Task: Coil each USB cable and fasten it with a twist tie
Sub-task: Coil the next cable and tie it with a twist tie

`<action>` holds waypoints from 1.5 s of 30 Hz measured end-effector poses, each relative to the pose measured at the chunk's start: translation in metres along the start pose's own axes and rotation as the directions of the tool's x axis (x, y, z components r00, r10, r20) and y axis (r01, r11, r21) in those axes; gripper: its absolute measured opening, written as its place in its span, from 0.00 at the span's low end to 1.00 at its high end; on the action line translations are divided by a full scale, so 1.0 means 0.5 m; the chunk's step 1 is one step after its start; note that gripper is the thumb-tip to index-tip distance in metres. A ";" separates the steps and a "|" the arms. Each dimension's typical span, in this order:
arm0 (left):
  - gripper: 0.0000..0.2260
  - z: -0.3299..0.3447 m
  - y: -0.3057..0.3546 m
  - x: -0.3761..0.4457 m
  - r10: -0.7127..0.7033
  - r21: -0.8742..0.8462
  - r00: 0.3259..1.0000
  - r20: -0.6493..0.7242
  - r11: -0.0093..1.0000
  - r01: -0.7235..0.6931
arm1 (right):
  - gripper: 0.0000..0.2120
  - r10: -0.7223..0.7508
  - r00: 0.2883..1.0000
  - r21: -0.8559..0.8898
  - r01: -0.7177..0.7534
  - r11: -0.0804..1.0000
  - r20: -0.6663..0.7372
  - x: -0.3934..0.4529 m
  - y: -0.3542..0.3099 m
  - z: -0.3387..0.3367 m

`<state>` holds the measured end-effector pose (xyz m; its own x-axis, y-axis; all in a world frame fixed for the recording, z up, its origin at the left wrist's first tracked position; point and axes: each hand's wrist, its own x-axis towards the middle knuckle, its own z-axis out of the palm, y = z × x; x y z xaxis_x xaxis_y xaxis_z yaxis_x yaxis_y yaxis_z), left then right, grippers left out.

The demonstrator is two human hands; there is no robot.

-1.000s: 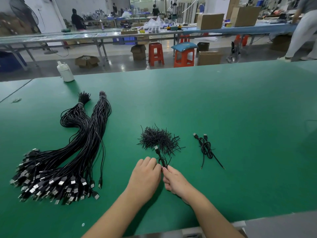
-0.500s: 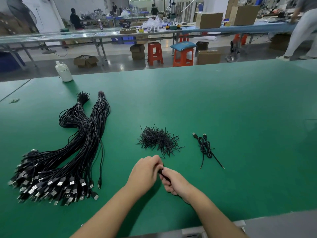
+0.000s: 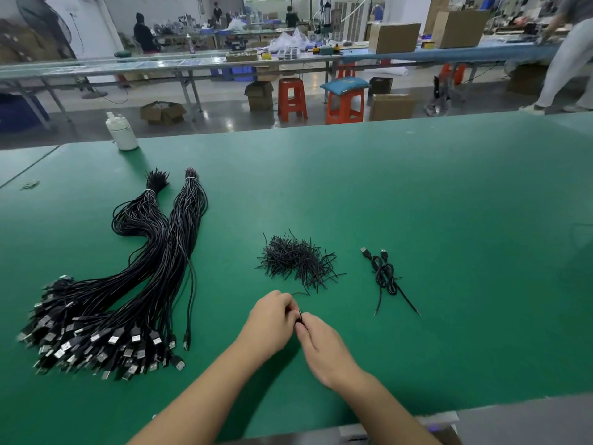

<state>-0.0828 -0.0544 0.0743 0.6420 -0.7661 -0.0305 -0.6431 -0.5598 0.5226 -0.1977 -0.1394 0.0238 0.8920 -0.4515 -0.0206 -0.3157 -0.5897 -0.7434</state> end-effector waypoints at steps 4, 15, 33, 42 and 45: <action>0.07 -0.007 -0.011 0.004 -0.074 -0.084 0.995 -0.062 0.994 0.069 | 0.13 -0.019 1.000 -0.060 0.020 0.998 0.012 0.001 -0.010 -0.001; 0.16 -0.022 -0.028 -0.003 -0.137 -0.126 0.983 0.119 0.980 0.151 | 0.12 0.000 0.999 -0.159 0.005 0.987 0.034 0.004 -0.027 -0.002; 0.06 -0.040 -0.008 -0.011 -0.062 0.234 0.991 0.117 0.972 0.033 | 0.12 -0.090 0.978 -0.447 0.167 0.879 0.189 0.015 -0.051 -0.035; 0.04 -0.054 0.013 -0.008 0.111 0.445 0.991 0.079 0.885 -0.135 | 0.12 -0.137 0.972 -0.568 0.224 0.792 0.193 0.040 -0.078 -0.081; 0.03 -0.058 0.011 -0.008 0.138 0.459 0.988 0.070 0.875 -0.154 | 0.12 -0.209 0.967 -0.606 0.253 0.754 0.144 0.043 -0.092 -0.104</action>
<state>-0.0768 -0.0452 0.1018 0.5166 -0.8560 -0.0175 -0.8534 -0.5165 0.0705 -0.1809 -0.1568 0.0922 0.9754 -0.2169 0.0391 -0.2081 -0.9648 -0.1609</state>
